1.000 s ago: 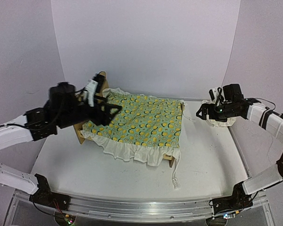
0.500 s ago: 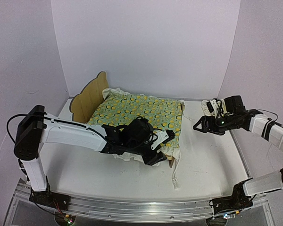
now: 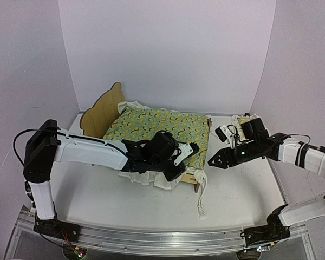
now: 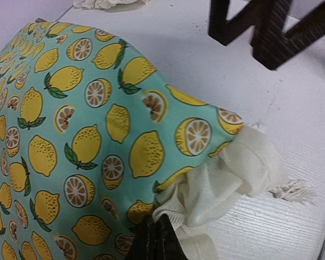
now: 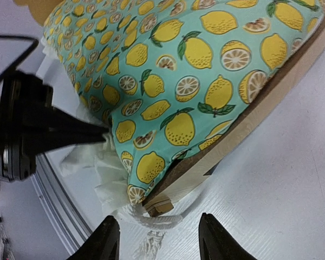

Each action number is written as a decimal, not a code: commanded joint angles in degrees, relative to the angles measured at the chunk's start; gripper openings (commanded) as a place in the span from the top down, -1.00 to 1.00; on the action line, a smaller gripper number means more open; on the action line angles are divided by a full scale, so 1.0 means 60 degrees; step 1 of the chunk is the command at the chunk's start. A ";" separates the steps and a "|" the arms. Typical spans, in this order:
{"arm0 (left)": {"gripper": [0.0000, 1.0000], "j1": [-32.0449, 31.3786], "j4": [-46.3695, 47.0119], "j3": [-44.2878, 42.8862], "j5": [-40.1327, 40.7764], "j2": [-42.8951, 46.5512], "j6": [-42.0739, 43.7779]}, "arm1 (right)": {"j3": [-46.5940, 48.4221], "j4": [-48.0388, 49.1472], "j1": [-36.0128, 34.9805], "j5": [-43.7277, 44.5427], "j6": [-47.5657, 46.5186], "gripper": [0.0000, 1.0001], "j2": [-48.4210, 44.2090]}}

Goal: Set up the pet bed

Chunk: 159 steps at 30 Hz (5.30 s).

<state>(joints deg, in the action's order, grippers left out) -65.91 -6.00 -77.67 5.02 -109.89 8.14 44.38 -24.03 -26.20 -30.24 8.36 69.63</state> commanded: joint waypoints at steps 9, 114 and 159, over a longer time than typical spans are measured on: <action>1.00 0.1682 0.0091 -0.0207 -0.1422 0.0780 -0.1007 | -0.0644 0.1695 -0.0638 -0.1384 -0.0226 0.14 0.0774; 1.00 0.2123 0.0372 -0.0150 -0.2463 0.1161 -0.1137 | -0.0972 0.3903 -0.6915 0.8010 0.4558 0.15 0.2474; 1.00 0.2123 0.0271 -0.0217 -0.2308 0.1154 -0.1021 | 0.0222 0.2551 -0.7012 0.8255 0.4498 0.74 0.5856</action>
<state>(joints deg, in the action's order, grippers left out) -53.52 -6.00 -77.58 -10.28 -106.02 1.48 47.11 -6.57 -67.44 20.47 36.69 102.21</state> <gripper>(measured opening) 0.006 0.196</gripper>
